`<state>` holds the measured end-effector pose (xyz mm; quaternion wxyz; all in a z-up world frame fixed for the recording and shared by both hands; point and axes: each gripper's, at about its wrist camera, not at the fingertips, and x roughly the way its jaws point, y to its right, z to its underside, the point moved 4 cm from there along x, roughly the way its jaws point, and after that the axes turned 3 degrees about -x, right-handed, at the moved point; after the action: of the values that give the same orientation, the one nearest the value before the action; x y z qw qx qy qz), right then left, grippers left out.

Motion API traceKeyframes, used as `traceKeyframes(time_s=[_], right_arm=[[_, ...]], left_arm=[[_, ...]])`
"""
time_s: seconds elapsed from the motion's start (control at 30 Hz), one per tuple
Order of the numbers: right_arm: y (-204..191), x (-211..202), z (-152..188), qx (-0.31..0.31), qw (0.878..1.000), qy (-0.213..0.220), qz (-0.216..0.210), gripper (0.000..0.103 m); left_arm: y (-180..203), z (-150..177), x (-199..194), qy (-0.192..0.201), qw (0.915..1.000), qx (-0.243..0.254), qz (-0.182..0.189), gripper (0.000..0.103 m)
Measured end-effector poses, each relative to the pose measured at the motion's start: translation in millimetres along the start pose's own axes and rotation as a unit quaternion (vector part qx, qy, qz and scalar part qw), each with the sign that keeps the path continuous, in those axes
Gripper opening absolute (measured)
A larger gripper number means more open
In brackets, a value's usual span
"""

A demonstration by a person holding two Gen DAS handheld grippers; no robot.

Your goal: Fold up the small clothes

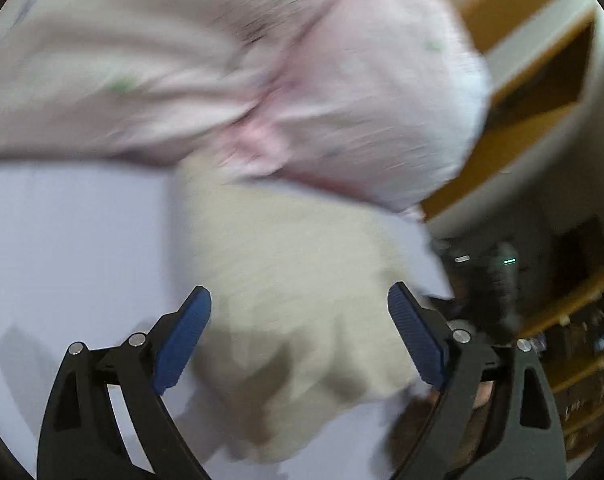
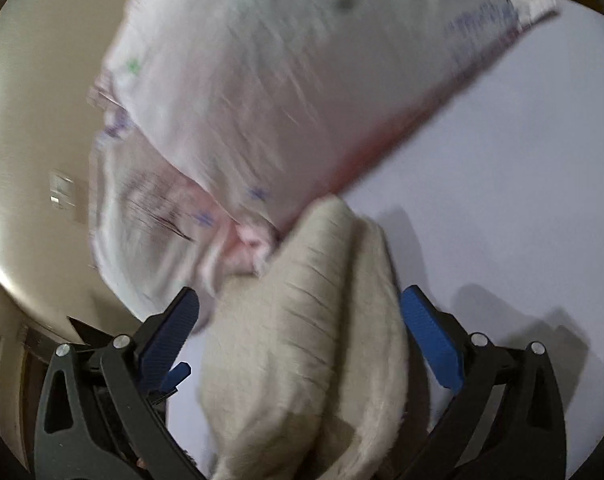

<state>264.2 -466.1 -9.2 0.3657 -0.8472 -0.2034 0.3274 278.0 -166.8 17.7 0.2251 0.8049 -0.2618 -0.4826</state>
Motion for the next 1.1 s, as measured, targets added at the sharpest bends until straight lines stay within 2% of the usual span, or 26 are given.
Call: traceKeyframes(time_s=[0.1, 0.17, 0.27, 0.3, 0.33, 0.37, 0.4, 0.43, 0.47, 0.5, 0.53, 0.6, 0.63, 0.7, 0.77, 0.8, 0.83, 0.87, 0.93, 0.97, 1.03, 1.07, 1.1], right_arm=[[4, 13, 7, -0.001, 0.999, -0.029, 0.017, 0.101], [5, 22, 12, -0.007, 0.998, -0.048, 0.027, 0.101], [-1, 27, 17, -0.032, 0.998, -0.051, 0.036, 0.098], [-3, 30, 21, -0.041, 0.997, -0.054, 0.034, 0.085], [-6, 33, 23, -0.043, 0.997, -0.060, 0.031, 0.062], [-7, 35, 26, -0.049, 0.996, -0.061, 0.032, 0.059], [-9, 34, 28, -0.053, 0.997, -0.057, 0.023, 0.048], [-10, 32, 27, -0.053, 0.997, -0.056, 0.012, 0.044], [-12, 31, 28, -0.049, 0.997, -0.052, -0.005, 0.040], [-14, 29, 29, -0.047, 0.998, -0.049, -0.018, 0.038], [-18, 29, 31, -0.050, 0.997, -0.049, -0.037, 0.037], [-40, 35, 44, -0.068, 0.991, -0.071, -0.094, 0.034], [-53, 42, 54, -0.084, 0.986, -0.090, -0.109, 0.034], [-75, 59, 72, -0.121, 0.981, -0.116, -0.101, 0.034], [-90, 73, 85, -0.159, 0.976, -0.129, -0.070, 0.046], [-93, 76, 86, -0.172, 0.976, -0.128, -0.049, 0.057], [-92, 74, 85, -0.177, 0.977, -0.119, -0.024, 0.062], [-88, 61, 79, -0.170, 0.981, -0.089, -0.004, 0.062], [-85, 33, 72, -0.159, 0.987, -0.036, -0.011, 0.062], [-89, 20, 71, -0.160, 0.987, -0.017, -0.025, 0.062], [-100, 11, 77, -0.179, 0.983, -0.022, -0.040, 0.059], [-107, 18, 81, -0.193, 0.980, -0.036, -0.031, 0.058], [-110, 26, 86, -0.207, 0.977, -0.054, -0.009, 0.053]], left_arm=[[-22, 11, 20, -0.037, 0.9989, -0.028, -0.010, 0.091], [-20, 18, 35, -0.050, 0.9983, -0.028, -0.006, 0.091], [-10, 26, 48, -0.060, 0.9980, -0.021, 0.002, 0.091], [-8, 26, 54, -0.059, 0.9980, -0.021, 0.003, 0.093], [-8, 20, 57, -0.048, 0.9987, -0.018, 0.003, 0.095], [-5, 20, 60, -0.039, 0.9992, -0.011, 0.003, 0.095], [-4, 23, 60, -0.035, 0.9994, 0.001, 0.001, 0.092], [-3, 22, 62, -0.034, 0.9992, 0.017, -0.007, 0.077], [-7, 25, 52, -0.038, 0.9991, 0.020, -0.007, 0.071], [-13, 26, 41, -0.042, 0.9989, 0.014, 0.014, 0.056], [-20, 25, 29, -0.046, 0.9982, 0.012, 0.036, 0.048], [-30, 28, -1, -0.036, 0.9980, 0.028, 0.044, 0.046], [-35, 30, -19, -0.019, 0.9984, 0.046, 0.028, 0.046], [-46, 35, -43, 0.006, 0.9971, 0.076, -0.003, 0.046], [-64, 38, -53, 0.010, 0.9957, 0.083, -0.038, 0.049], [-72, 39, -53, 0.006, 0.9957, 0.078, -0.048, 0.055], [-78, 39, -53, 0.004, 0.9959, 0.070, -0.058, 0.062], [-81, 40, -56, 0.014, 0.9956, 0.069, -0.062, 0.066], [-76, 39, -76, 0.068, 0.9902, 0.084, -0.089, 0.078], [-68, 38, -88, 0.098, 0.9860, 0.096, -0.095, 0.081], [-50, 40, -99, 0.124, 0.9834, 0.112, -0.071, 0.085], [-38, 41, -96, 0.124, 0.9832, 0.121, -0.056, 0.086], [-26, 43, -88, 0.117, 0.9828, 0.135, -0.047, 0.086]])
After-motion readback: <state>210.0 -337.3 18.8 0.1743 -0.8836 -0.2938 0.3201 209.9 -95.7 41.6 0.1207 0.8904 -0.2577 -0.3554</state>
